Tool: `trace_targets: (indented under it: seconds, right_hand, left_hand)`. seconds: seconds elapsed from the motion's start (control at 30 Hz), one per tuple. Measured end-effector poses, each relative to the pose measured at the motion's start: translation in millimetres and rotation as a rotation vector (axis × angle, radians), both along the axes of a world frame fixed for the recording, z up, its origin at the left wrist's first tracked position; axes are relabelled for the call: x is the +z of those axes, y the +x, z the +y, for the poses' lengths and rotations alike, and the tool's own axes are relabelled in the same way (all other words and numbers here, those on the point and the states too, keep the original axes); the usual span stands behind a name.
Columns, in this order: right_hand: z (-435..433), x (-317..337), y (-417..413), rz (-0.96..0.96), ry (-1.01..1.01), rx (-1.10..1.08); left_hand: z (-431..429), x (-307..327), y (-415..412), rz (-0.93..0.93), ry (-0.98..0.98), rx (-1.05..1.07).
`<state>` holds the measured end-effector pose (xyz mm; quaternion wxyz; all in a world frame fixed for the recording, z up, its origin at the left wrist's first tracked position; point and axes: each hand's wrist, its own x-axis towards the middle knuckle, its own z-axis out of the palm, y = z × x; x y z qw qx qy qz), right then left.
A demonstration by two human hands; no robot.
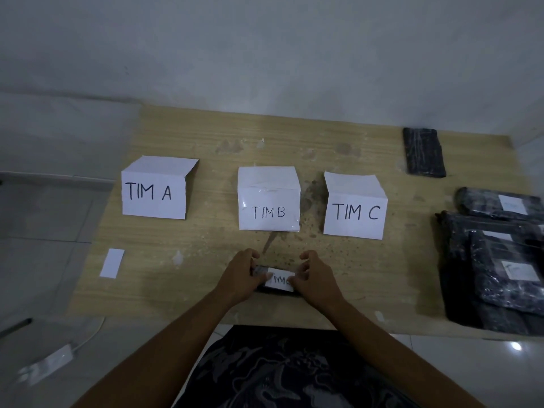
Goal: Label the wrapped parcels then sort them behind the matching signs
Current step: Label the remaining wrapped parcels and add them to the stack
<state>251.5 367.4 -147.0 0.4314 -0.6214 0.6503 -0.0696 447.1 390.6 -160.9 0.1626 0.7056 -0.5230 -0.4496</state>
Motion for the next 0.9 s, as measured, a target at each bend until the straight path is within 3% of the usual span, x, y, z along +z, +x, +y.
trace_targets:
  seconds: [0.23, 0.47, 0.67, 0.9]
  right_hand:
    - [12.3, -9.2, -20.1, 0.232, -0.177, 0.028]
    - [27.0, -18.3, -3.3, 0.391, -0.049, 0.012]
    - [27.4, -20.3, -13.6, 0.39, -0.119, -0.032]
    - [26.4, -19.3, -9.8, 0.232, 0.01, -0.159]
  left_hand:
    - [-1.2, -8.5, 0.9, -0.079, -0.036, -0.053]
    - [11.6, -14.9, -12.4, -0.278, -0.053, -0.104]
    - [12.2, -15.4, -15.8, -0.317, 0.0, -0.151]
    - [4.4, -16.5, -26.2, -0.239, 0.069, 0.028]
